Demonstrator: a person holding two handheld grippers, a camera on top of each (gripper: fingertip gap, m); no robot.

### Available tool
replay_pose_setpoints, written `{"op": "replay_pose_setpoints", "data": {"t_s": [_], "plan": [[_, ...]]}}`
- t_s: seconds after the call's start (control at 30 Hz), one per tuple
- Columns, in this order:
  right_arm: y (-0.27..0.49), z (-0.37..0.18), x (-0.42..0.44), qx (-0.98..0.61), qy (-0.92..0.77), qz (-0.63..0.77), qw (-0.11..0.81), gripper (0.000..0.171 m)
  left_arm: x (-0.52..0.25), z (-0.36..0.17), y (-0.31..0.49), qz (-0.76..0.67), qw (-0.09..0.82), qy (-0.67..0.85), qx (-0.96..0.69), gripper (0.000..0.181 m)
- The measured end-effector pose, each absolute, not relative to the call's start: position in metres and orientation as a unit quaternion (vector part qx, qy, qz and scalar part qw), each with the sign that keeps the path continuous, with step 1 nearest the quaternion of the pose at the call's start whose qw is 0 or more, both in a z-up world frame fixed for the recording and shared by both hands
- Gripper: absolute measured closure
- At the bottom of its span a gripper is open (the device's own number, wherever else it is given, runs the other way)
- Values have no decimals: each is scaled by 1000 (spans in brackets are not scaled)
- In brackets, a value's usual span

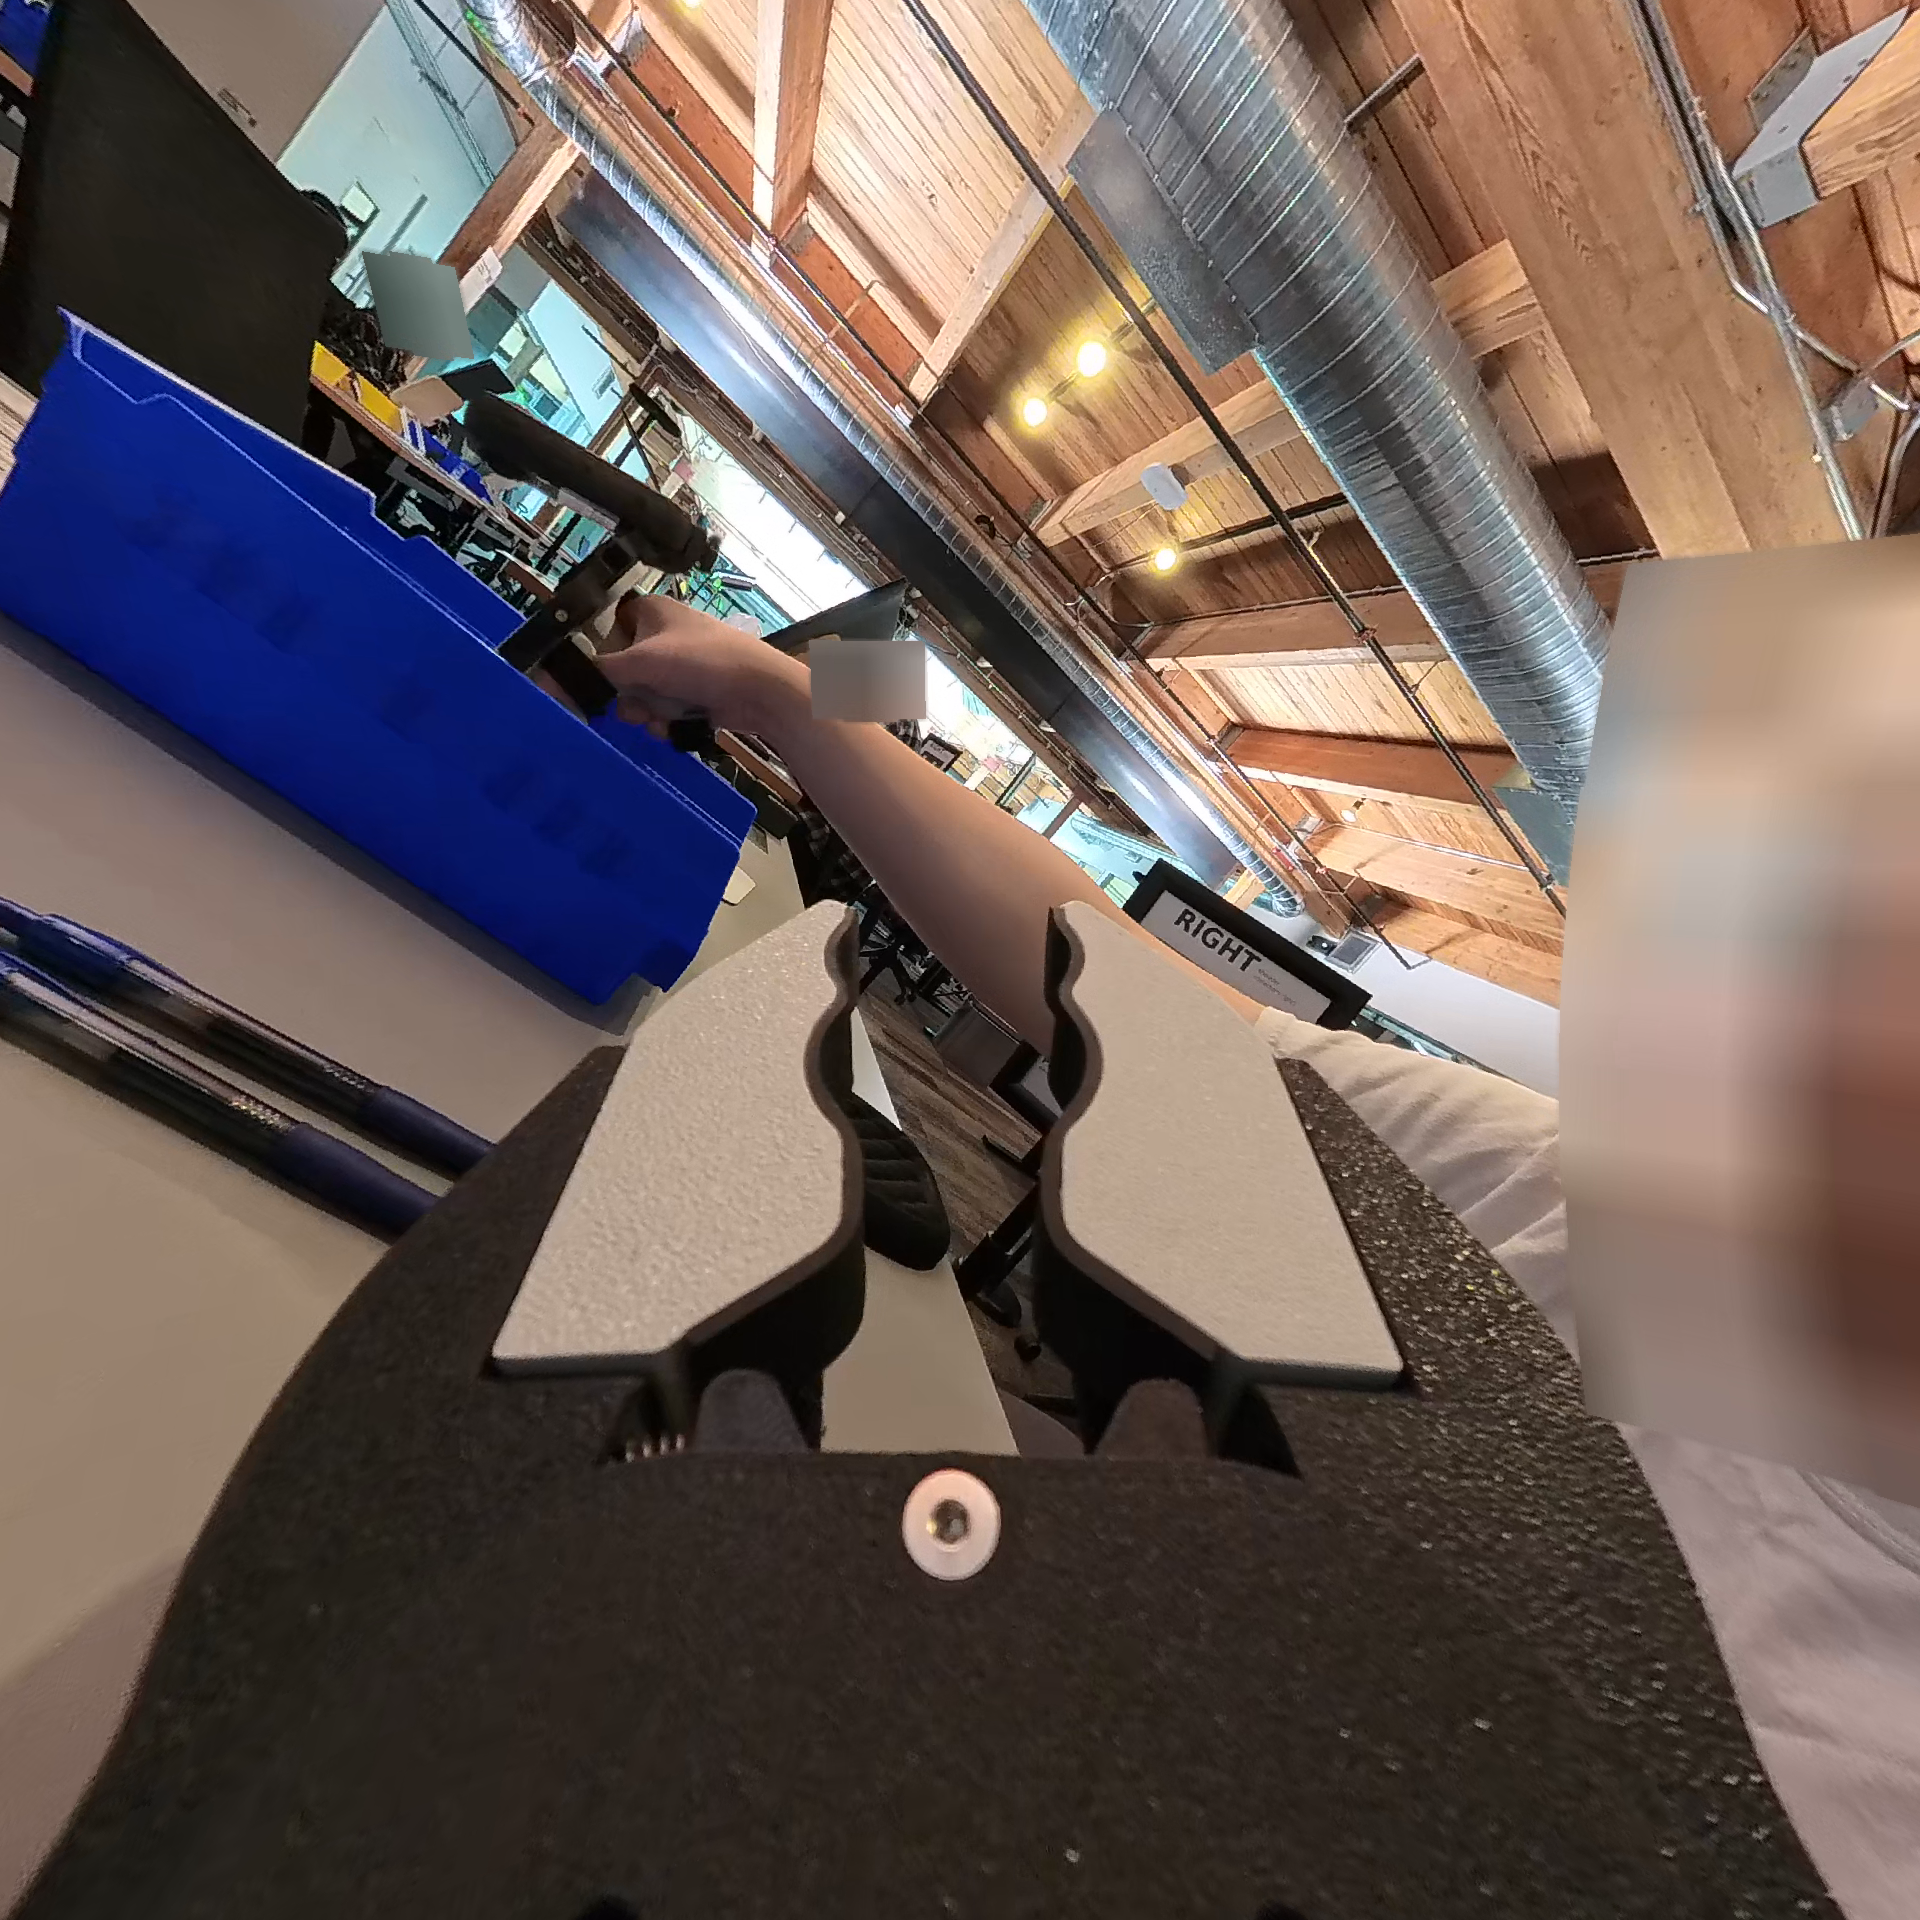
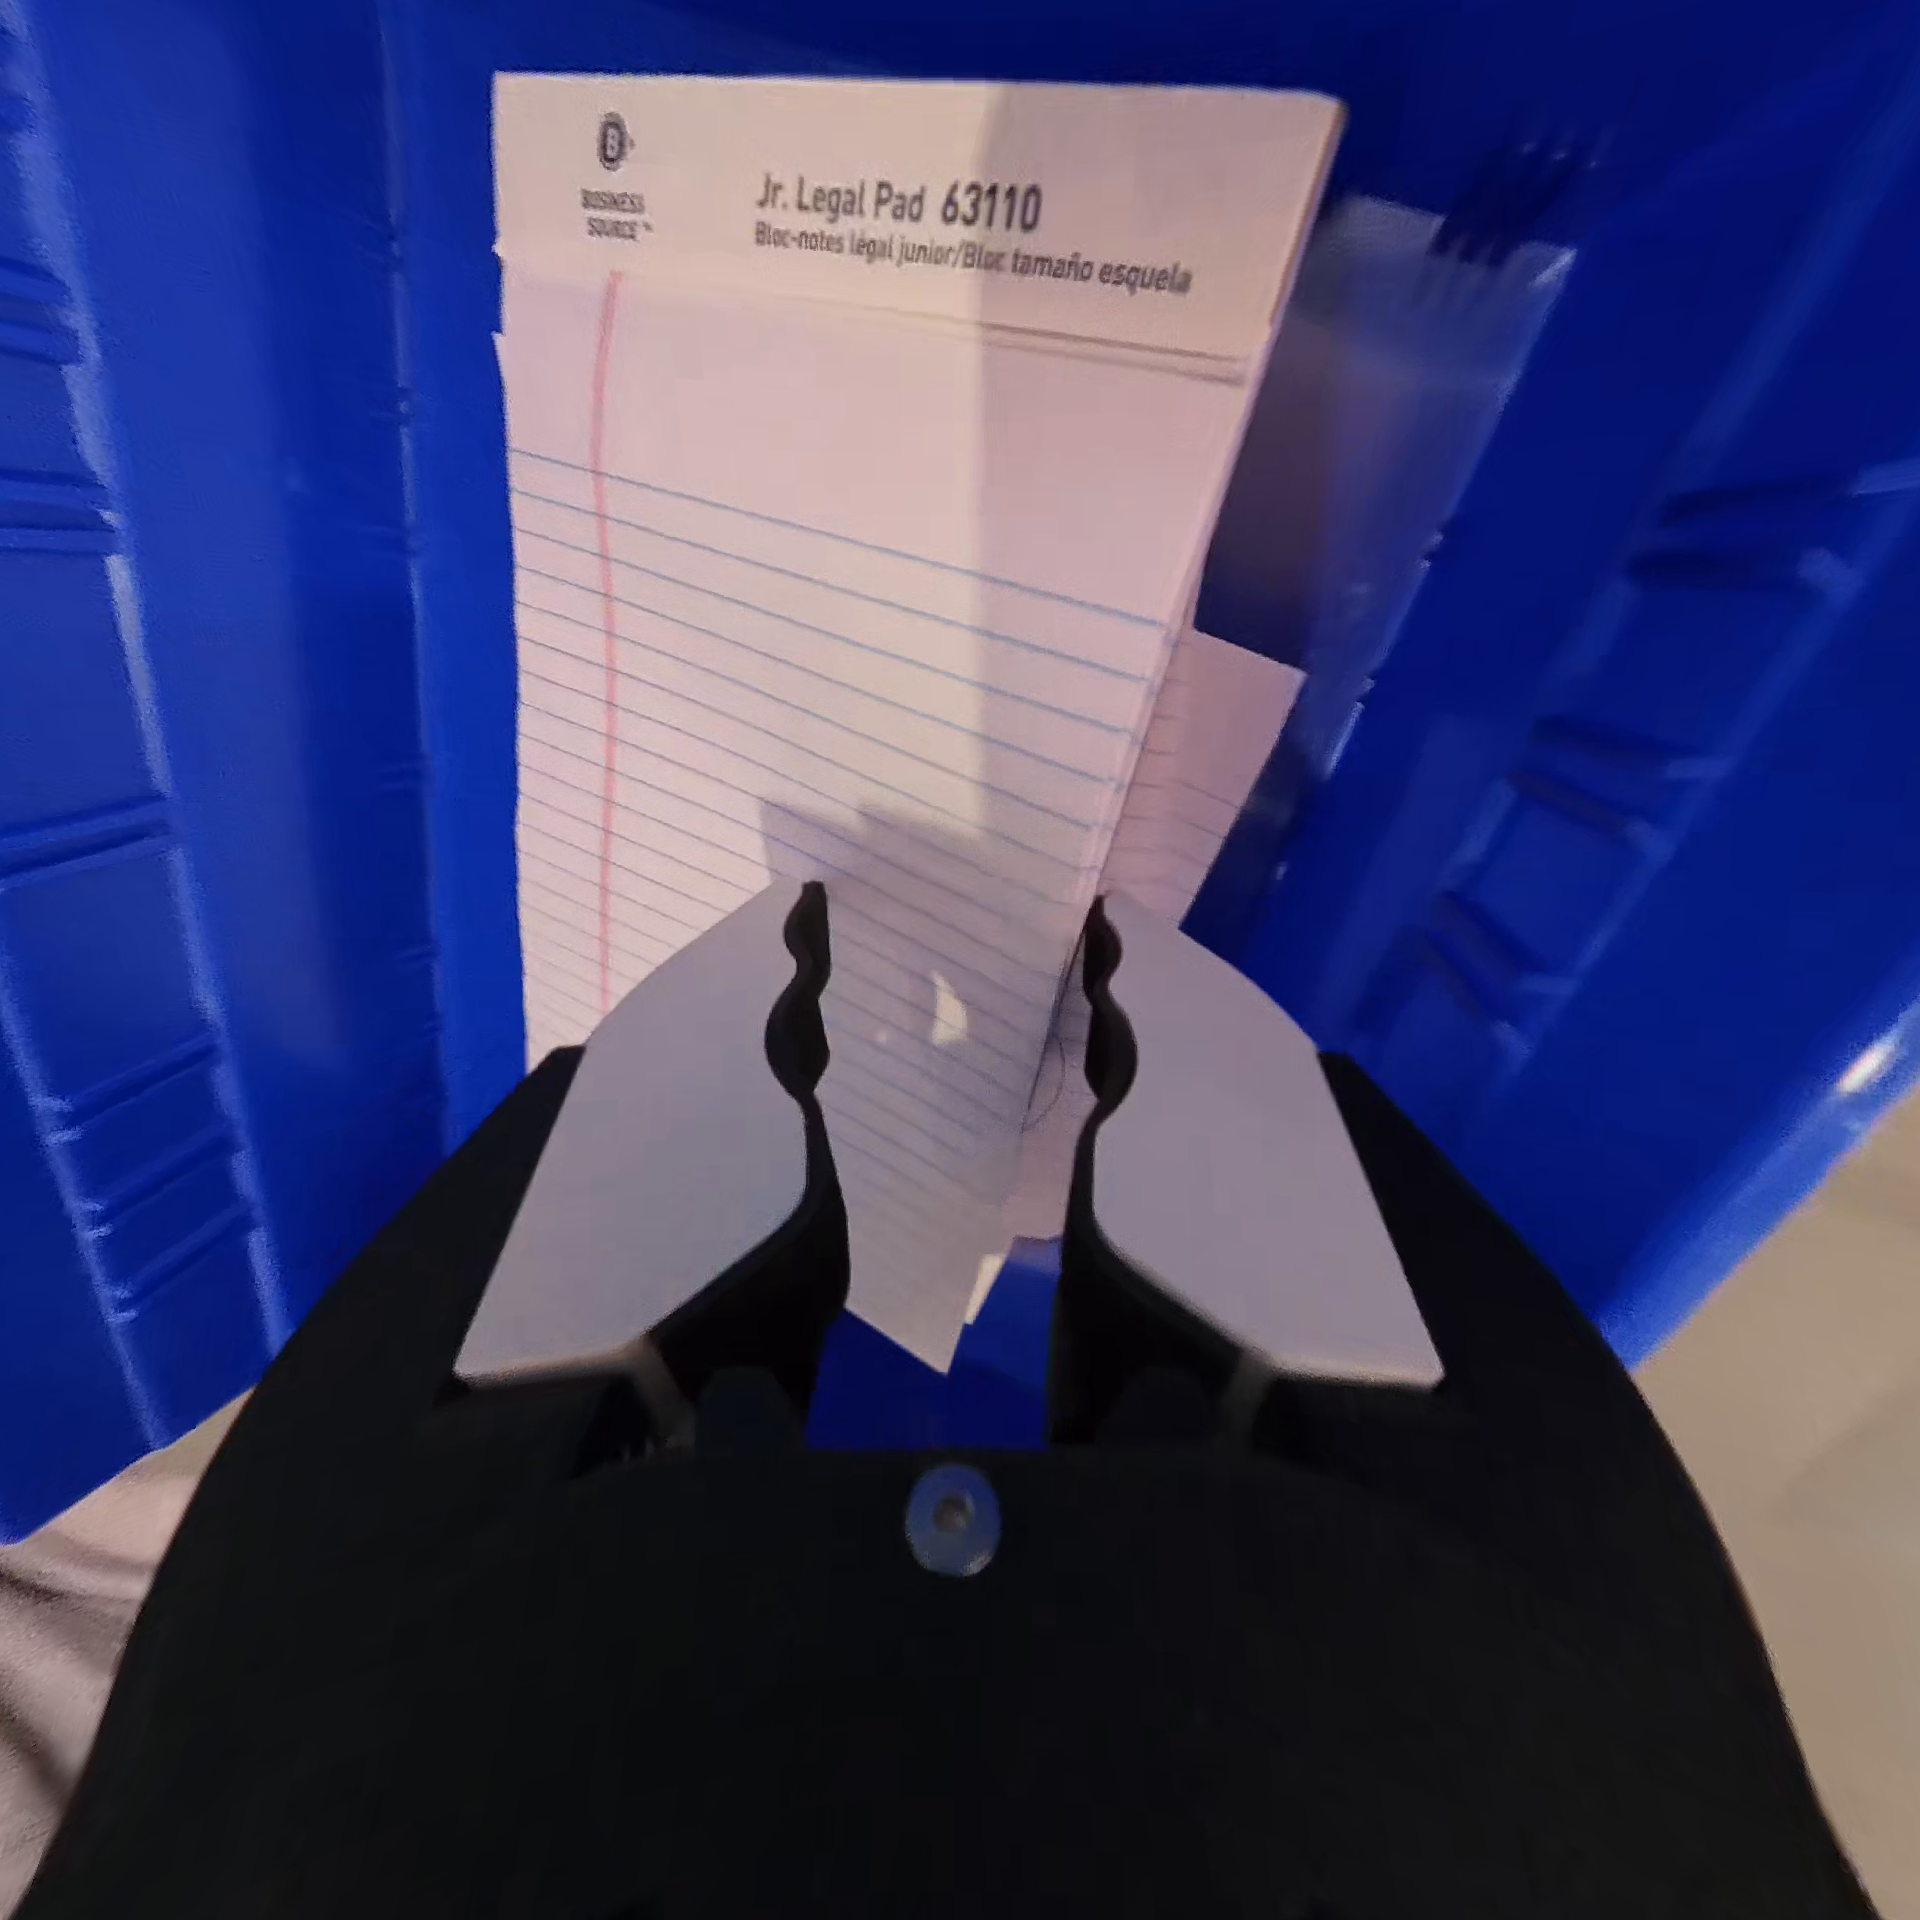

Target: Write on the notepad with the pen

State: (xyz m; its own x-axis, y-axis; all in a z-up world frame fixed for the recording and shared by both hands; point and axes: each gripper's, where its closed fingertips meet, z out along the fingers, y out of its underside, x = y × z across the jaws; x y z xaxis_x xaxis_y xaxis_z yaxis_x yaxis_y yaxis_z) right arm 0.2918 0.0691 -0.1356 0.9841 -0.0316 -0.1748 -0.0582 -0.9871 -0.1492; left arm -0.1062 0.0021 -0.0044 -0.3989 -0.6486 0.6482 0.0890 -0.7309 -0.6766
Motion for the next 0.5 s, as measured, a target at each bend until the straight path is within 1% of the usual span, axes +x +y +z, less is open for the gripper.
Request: {"op": "replay_pose_setpoints", "data": {"t_s": [0.07,0.17,0.27,0.33,0.4,0.43,0.5], "plan": [[68,-134,296,-996,16,58,72,129,-106,-3,1,-788,234,283,-494,148],[75,-120,296,-995,-3,24,99,130,-107,-2,0,-789,233,284,-492,148],[81,-81,298,-987,-48,-62,139,129,-107,0,-1,-790,236,284,-490,148],[88,-33,296,-961,-91,-160,204,131,-108,1,0,-790,239,283,-488,148],[91,19,268,-925,-121,-196,303,133,-110,3,2,-790,245,280,-487,148],[90,39,243,-909,-130,-175,355,133,-110,3,4,-788,249,279,-489,148],[81,57,172,-887,-162,-56,428,130,-111,2,9,-780,264,278,-496,148]]}}
